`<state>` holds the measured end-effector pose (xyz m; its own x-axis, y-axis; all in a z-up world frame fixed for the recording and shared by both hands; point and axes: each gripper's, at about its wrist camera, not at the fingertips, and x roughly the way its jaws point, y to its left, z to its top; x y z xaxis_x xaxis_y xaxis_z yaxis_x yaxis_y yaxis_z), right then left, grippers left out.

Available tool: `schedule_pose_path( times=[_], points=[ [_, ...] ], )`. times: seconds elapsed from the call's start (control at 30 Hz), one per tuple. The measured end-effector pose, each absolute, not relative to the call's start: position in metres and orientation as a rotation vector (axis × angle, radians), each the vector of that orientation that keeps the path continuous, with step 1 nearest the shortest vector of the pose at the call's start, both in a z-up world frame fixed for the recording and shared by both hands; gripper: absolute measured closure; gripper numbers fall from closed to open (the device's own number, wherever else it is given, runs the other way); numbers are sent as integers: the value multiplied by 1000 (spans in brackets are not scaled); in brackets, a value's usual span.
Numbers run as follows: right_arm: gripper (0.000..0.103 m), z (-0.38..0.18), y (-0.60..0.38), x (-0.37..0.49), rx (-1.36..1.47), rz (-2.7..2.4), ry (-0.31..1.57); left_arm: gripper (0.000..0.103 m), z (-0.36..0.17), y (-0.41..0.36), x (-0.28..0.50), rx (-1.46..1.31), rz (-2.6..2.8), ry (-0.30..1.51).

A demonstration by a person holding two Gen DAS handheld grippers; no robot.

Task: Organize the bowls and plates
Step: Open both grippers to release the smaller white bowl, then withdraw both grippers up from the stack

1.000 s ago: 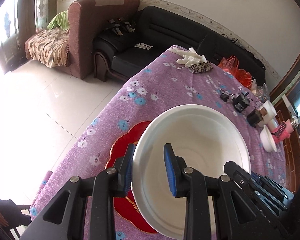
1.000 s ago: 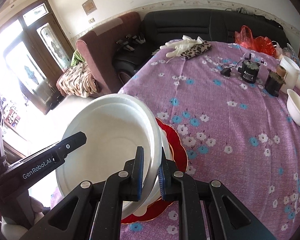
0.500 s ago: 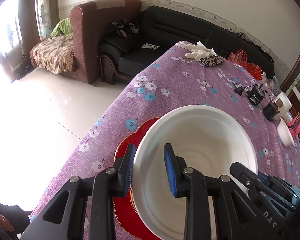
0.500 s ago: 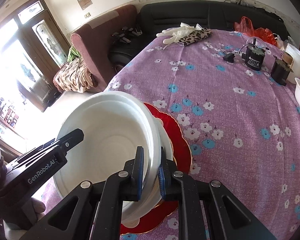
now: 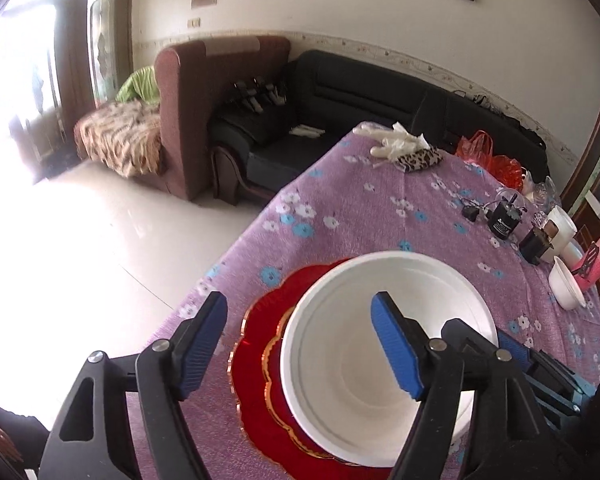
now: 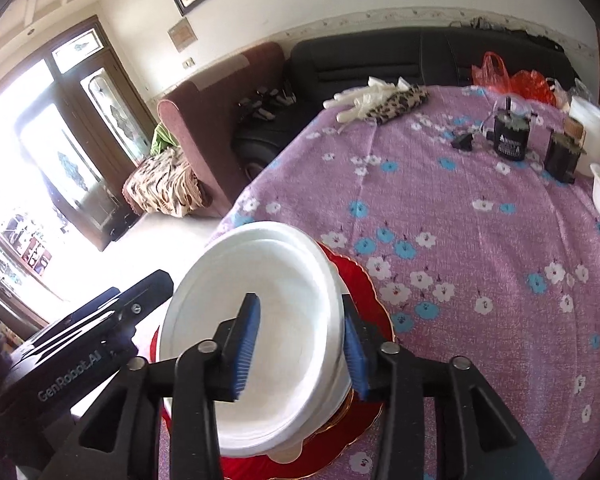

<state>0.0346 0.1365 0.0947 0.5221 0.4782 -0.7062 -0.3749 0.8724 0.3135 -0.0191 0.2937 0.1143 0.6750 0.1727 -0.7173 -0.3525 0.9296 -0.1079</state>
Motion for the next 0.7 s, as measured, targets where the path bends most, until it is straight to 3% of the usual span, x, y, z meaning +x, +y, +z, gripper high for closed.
schedule_pose_path(
  times=[0.4, 0.7],
  points=[
    [59, 118, 104, 13, 181, 519, 816, 11, 167, 244, -75, -32, 385, 549],
    [54, 134, 69, -20, 198, 533, 748, 8, 184, 205, -96, 2, 326, 504]
  ],
)
